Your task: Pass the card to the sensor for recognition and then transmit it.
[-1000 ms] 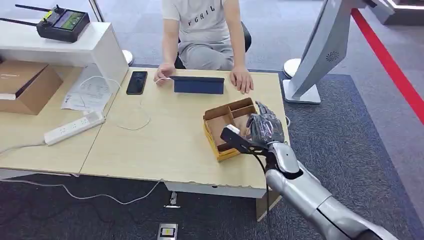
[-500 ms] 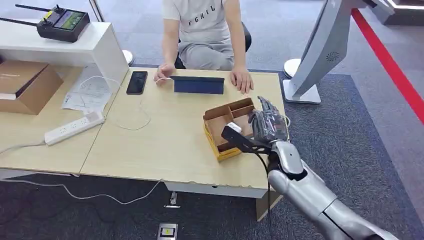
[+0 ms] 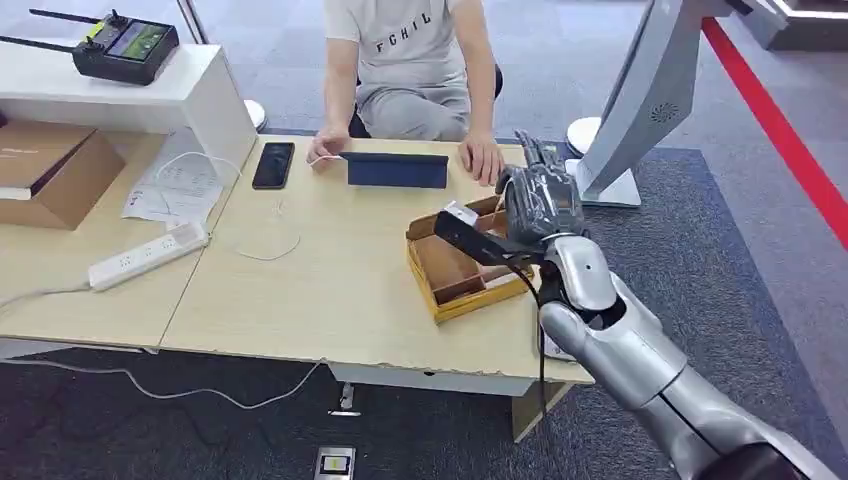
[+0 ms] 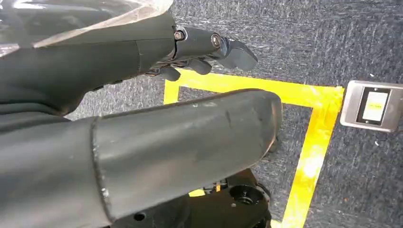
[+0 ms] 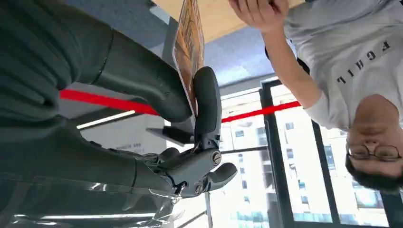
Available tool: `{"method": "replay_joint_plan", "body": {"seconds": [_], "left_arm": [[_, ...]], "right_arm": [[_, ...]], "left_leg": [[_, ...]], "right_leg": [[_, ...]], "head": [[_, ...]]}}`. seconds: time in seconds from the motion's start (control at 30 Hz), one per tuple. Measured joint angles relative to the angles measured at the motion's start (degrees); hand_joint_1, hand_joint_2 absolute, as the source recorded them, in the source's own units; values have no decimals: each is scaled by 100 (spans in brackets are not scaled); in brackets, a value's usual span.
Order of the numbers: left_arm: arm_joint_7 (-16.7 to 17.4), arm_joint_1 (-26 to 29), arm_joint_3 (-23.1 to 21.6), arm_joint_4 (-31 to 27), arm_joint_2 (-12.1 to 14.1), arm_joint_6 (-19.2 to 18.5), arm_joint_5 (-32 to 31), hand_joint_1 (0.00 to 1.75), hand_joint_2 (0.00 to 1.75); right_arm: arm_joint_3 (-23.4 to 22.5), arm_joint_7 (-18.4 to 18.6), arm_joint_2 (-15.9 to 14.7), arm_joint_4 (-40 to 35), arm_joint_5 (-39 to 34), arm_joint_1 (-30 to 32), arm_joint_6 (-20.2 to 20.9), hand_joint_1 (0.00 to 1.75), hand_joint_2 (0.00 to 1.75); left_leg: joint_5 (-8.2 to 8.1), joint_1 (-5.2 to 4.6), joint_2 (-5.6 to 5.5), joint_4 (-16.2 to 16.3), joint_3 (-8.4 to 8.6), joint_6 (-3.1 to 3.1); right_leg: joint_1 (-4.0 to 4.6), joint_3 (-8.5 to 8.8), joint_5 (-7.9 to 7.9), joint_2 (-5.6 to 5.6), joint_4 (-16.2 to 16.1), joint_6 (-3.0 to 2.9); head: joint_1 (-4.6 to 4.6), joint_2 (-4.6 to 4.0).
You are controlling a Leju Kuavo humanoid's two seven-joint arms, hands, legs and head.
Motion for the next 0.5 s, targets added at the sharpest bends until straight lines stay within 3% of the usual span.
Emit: {"method": "replay_joint_plan", "body": {"seconds": [0.23,0.5], "left_arm": [[-79,-42,-11,-9,-57,-63,24,0,0],[-52,-86,-11,-9,-74,-59,31,0,0]], "right_arm": [[258,-15,426,746,507,-810,163,175,175],[452,-59,752,1613,610,-1211,196,175,175]], "left_leg": [[2,3,3,0,-1,-2],[1,2,2,0,-3,-2]], "right_leg": [[3,1,0,-2,2,0],[3,-1,0,-2,1,0]], "head": [[0,0],[0,0]]}}
